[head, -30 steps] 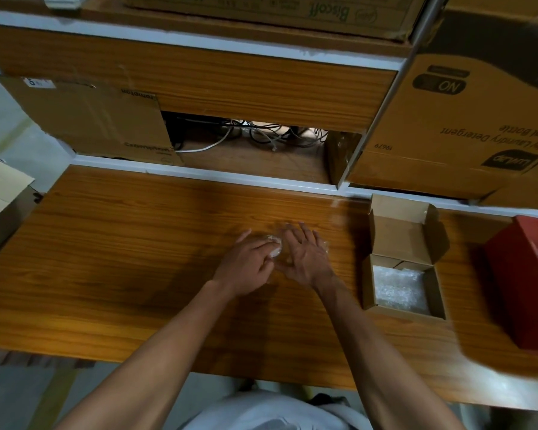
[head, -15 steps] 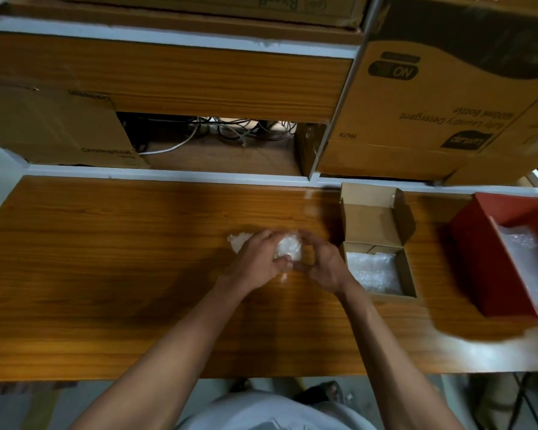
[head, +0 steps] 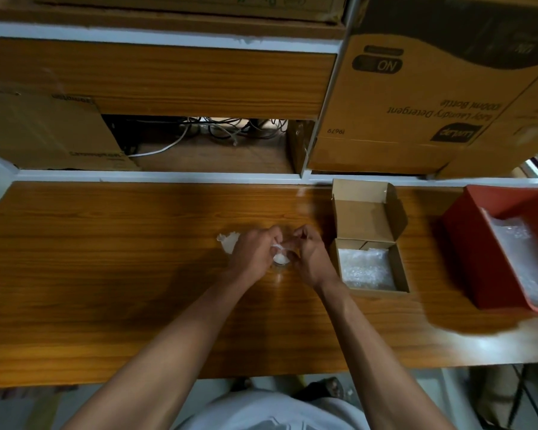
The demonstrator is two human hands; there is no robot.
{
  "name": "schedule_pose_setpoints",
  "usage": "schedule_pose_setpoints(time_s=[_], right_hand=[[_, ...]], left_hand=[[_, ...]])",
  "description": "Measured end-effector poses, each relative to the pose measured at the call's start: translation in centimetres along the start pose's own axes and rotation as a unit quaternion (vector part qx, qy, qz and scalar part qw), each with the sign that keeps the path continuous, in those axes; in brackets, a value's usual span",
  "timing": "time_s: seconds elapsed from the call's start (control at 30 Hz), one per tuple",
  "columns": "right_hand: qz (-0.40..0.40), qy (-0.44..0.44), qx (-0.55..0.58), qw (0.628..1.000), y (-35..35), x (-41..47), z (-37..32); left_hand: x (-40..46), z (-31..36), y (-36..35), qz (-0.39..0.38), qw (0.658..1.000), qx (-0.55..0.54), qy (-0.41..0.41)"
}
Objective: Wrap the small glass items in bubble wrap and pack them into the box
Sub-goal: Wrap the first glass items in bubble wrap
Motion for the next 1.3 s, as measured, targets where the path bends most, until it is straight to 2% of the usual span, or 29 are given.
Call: schedule_pose_setpoints(time_s=[0.17,0.27,0.37,0.47,0.7,0.83,1.0,1.1,1.17,1.23,1.3], right_hand=[[0.006,-0.027,0.010,1.000,-0.4,0.4,0.1],[0.016,-0.041,0.022,0.999,-0.7,0.2,0.2],[0.012,-0.067,0.026,0.997,-1.2,0.3,0.8],[0.020,-0.092,0.049,0.994,-1.0,0.2,1.0],[0.027,-0.048,0.077,0.995,-0.5,-0.9,0.8],[0.010,-0.028,0.071,0.997,-1.1,-2.1,0.5],[0.012,0.044,0.009,0.999,-1.3,-3.2,-0.1],[0.005,0.059,-0.022,0.998,-1.6,-3.7,-0.1],[0.005,0.062,-0.051,0.997,-2.0,-3.8,-0.1],[0.004,0.073,-0.092,0.993,-2.3,-3.9,-0.2],[0.012,0.081,-0.119,0.989,-2.2,-3.9,-0.3]], left_hand=[[0.0,0.4,-0.8,0.015,1.000,-0.002,0.015],[0.0,-0.3,-1.5,0.034,0.995,-0.068,0.063],[-0.1,-0.8,-2.3,0.019,0.988,-0.115,0.098],[-0.6,-0.6,-2.4,0.023,0.992,-0.101,0.070],[-1.6,0.3,-2.4,0.041,0.999,0.007,-0.013],[-2.6,0.0,-2.1,0.081,0.991,0.079,-0.072],[-4.5,-1.4,-2.9,0.040,0.991,0.101,-0.083],[-4.1,-1.4,-2.8,0.008,0.993,0.094,-0.076],[-3.6,-1.4,-2.2,0.006,0.997,0.040,-0.062],[-3.6,-1.8,-0.9,0.047,0.998,-0.002,-0.052],[-4.0,-3.0,0.3,0.119,0.993,-0.002,-0.024]])
Point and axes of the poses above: each hand's wrist, its own x-axis towards the middle knuckle, its own y-axis out of the back of the hand, z = x × y, the point moved 5 cm from there along x, towards the middle knuckle, and after that the axes turned 5 degrees about y, right-handed, at the moved point
